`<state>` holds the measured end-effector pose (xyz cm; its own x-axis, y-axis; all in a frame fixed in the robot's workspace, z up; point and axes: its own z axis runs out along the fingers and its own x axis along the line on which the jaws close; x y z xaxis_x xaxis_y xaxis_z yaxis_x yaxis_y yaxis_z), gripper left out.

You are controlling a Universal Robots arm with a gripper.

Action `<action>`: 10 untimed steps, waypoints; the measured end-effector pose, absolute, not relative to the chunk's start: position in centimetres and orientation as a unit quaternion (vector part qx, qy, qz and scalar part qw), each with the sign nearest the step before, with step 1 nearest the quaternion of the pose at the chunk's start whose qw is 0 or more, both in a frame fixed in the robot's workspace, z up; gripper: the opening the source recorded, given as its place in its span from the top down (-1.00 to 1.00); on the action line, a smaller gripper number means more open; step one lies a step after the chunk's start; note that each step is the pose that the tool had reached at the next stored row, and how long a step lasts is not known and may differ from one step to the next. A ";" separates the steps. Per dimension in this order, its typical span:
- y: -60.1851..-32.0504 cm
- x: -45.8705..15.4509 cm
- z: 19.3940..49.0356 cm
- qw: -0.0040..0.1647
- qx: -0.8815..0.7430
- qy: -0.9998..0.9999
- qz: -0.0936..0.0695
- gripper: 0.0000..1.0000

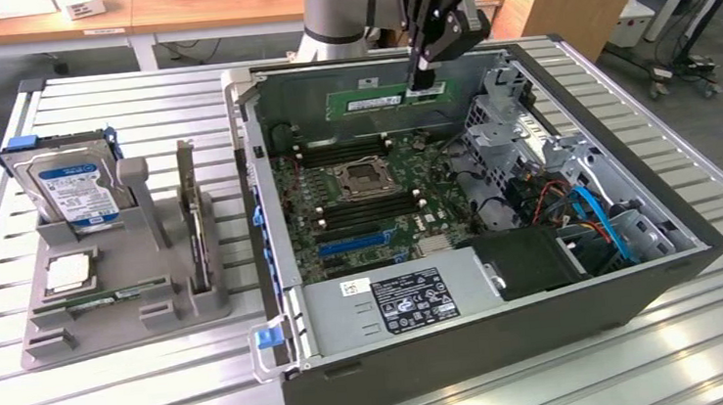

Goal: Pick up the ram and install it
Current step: 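Pick up the ram and move it above insertion slot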

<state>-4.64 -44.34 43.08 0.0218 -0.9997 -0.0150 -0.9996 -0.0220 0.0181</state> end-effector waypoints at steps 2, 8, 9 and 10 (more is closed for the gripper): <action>-43.8 -4.6 43.0 0.001 0.715 -0.699 -0.012 0.77; -42.1 -4.6 42.9 0.001 0.715 -0.699 -0.012 0.77; -41.9 -4.6 42.9 0.001 0.715 -0.699 -0.012 0.77; -41.7 -4.6 42.9 0.001 0.715 -0.699 -0.012 0.77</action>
